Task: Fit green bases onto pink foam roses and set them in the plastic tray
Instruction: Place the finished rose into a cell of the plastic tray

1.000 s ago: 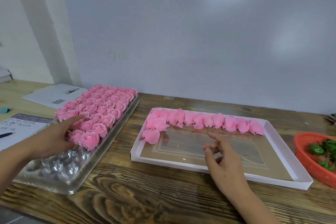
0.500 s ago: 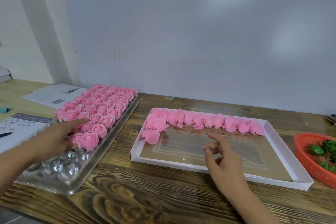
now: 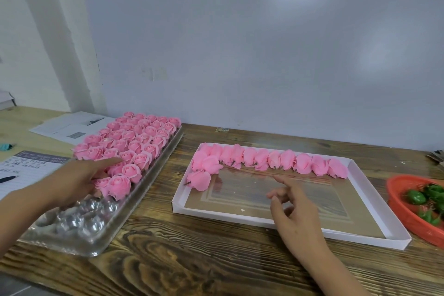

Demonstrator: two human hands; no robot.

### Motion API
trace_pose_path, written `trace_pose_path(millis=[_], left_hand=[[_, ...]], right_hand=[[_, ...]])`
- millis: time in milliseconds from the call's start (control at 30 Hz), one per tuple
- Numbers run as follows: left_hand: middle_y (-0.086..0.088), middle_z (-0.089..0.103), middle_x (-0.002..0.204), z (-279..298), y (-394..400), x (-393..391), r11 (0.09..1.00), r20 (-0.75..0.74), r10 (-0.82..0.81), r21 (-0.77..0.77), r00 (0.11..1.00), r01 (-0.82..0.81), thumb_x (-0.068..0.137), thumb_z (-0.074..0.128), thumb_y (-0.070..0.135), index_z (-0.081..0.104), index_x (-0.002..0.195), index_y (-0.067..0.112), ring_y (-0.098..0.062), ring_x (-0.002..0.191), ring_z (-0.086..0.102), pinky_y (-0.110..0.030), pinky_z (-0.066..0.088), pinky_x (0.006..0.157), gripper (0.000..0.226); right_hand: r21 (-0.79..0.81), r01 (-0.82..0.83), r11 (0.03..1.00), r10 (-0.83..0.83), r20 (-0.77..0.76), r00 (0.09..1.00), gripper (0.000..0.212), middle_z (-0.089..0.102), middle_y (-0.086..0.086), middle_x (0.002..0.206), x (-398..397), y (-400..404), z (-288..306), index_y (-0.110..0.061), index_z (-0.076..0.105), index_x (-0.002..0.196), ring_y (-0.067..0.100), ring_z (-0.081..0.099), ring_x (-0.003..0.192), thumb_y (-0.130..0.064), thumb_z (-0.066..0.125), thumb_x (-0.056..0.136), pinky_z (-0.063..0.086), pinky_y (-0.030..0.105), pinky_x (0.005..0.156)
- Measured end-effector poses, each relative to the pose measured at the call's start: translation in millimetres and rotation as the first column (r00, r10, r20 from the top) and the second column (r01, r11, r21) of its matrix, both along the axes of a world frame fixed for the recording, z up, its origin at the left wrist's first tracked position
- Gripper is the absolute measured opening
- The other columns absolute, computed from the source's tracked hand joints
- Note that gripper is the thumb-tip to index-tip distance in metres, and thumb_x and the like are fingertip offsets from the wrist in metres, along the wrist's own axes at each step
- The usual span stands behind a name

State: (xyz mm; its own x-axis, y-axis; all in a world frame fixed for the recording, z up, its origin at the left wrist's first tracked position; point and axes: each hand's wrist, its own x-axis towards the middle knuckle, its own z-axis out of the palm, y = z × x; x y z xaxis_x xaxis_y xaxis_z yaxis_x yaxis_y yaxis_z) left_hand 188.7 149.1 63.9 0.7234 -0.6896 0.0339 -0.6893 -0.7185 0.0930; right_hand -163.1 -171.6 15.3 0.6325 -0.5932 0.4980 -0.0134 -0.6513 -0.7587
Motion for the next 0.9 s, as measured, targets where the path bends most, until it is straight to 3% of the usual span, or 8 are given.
trace_pose_path(millis=[133, 300, 400, 467, 567, 667, 800, 900], left_hand=[[0.006, 0.071, 0.125, 5, -4, -1, 0.994, 0.098, -0.07, 0.091, 0.993, 0.061, 0.082, 0.065, -0.007, 0.037, 0.151, 0.042, -0.009, 0.105, 0.069, -0.022, 0.055, 0.079, 0.09], [0.011, 0.066, 0.078, 8, -4, -5, 0.98, 0.275, -0.174, 0.142, 0.946, 0.139, 0.082, 0.076, 0.01, 0.044, 0.148, 0.044, -0.008, 0.073, 0.059, -0.028, 0.049, 0.072, 0.081], [0.02, 0.069, 0.106, 10, -3, -22, 0.968, 0.299, -0.142, 0.242, 0.944, 0.069, 0.08, 0.081, 0.033, 0.041, 0.144, 0.05, -0.005, 0.096, 0.058, -0.028, 0.043, 0.093, 0.077], [0.012, 0.068, 0.125, 6, -3, -33, 0.989, 0.378, -0.059, 0.15, 0.924, 0.001, 0.073, 0.087, 0.027, 0.053, 0.141, 0.042, -0.016, 0.11, 0.061, -0.042, 0.042, 0.104, 0.077], [-0.009, 0.072, 0.118, 1, -23, -69, 0.995, 0.448, 0.043, -0.1, 0.893, 0.002, 0.07, 0.083, 0.015, 0.071, 0.125, 0.019, -0.035, 0.102, 0.067, -0.062, 0.051, 0.089, 0.057], [-0.002, 0.072, 0.101, -7, -62, -125, 0.908, 0.365, -0.14, -0.324, 0.92, 0.267, 0.089, 0.051, 0.033, 0.076, 0.108, 0.016, -0.027, 0.088, 0.069, -0.047, 0.058, 0.075, 0.036], [0.011, 0.067, 0.111, -25, -111, -171, 0.837, 0.182, -0.37, -0.361, 0.911, 0.412, 0.097, 0.048, 0.042, 0.074, 0.11, 0.023, -0.009, 0.104, 0.063, -0.03, 0.05, 0.094, 0.034], [0.018, 0.061, 0.114, -39, -143, -190, 0.818, 0.088, -0.455, -0.351, 0.886, 0.455, 0.095, 0.043, 0.058, 0.067, 0.115, 0.03, -0.001, 0.108, 0.054, -0.014, 0.038, 0.093, 0.043]], right_hand=[[0.005, 0.001, 1.0, -0.001, 0.004, 1.0, 0.053, 0.064, -0.027, 0.093, -1, 0, 0, -0.05, 0.045, 0.117, 0.003, 0.06, 0.088, -0.007, 0.059, 0.091, 0.043, 0.008, 0.067], [0.015, 0.004, 1.0, -0.004, 0.005, 1.0, 0.052, 0.064, -0.026, 0.095, -1, -2, 0, -0.05, 0.045, 0.116, 0.004, 0.06, 0.091, -0.007, 0.059, 0.091, 0.043, 0.008, 0.067], [0.005, 0.007, 1.0, -0.007, 0.002, 1.0, 0.054, 0.063, -0.026, 0.095, 0, -1, -1, -0.053, 0.045, 0.116, 0.004, 0.06, 0.091, -0.007, 0.059, 0.091, 0.042, 0.008, 0.069], [0.001, 0.005, 1.0, -0.005, 0.009, 1.0, 0.054, 0.063, -0.026, 0.094, 0, -1, 0, -0.052, 0.045, 0.116, 0.003, 0.06, 0.09, -0.006, 0.059, 0.091, 0.042, 0.007, 0.069], [0.012, -0.003, 1.0, 0.003, 0.005, 1.0, 0.052, 0.064, -0.026, 0.095, 1, 0, 0, -0.05, 0.045, 0.115, 0.003, 0.06, 0.089, -0.006, 0.059, 0.091, 0.042, 0.006, 0.07], [0.014, -0.016, 1.0, 0.016, 0.003, 1.0, 0.05, 0.064, -0.025, 0.095, 1, 0, 0, -0.049, 0.045, 0.115, 0.003, 0.06, 0.089, -0.006, 0.058, 0.091, 0.043, 0.007, 0.069], [0.013, -0.014, 1.0, 0.014, 0.001, 1.0, 0.051, 0.063, -0.026, 0.095, 1, 0, 0, -0.049, 0.045, 0.116, 0.002, 0.059, 0.088, -0.006, 0.059, 0.091, 0.042, 0.007, 0.068], [0.013, -0.013, 1.0, 0.013, -0.009, 1.0, 0.05, 0.063, -0.026, 0.096, 1, -1, -1, -0.049, 0.046, 0.115, 0.002, 0.059, 0.088, -0.007, 0.059, 0.091, 0.043, 0.008, 0.069]])
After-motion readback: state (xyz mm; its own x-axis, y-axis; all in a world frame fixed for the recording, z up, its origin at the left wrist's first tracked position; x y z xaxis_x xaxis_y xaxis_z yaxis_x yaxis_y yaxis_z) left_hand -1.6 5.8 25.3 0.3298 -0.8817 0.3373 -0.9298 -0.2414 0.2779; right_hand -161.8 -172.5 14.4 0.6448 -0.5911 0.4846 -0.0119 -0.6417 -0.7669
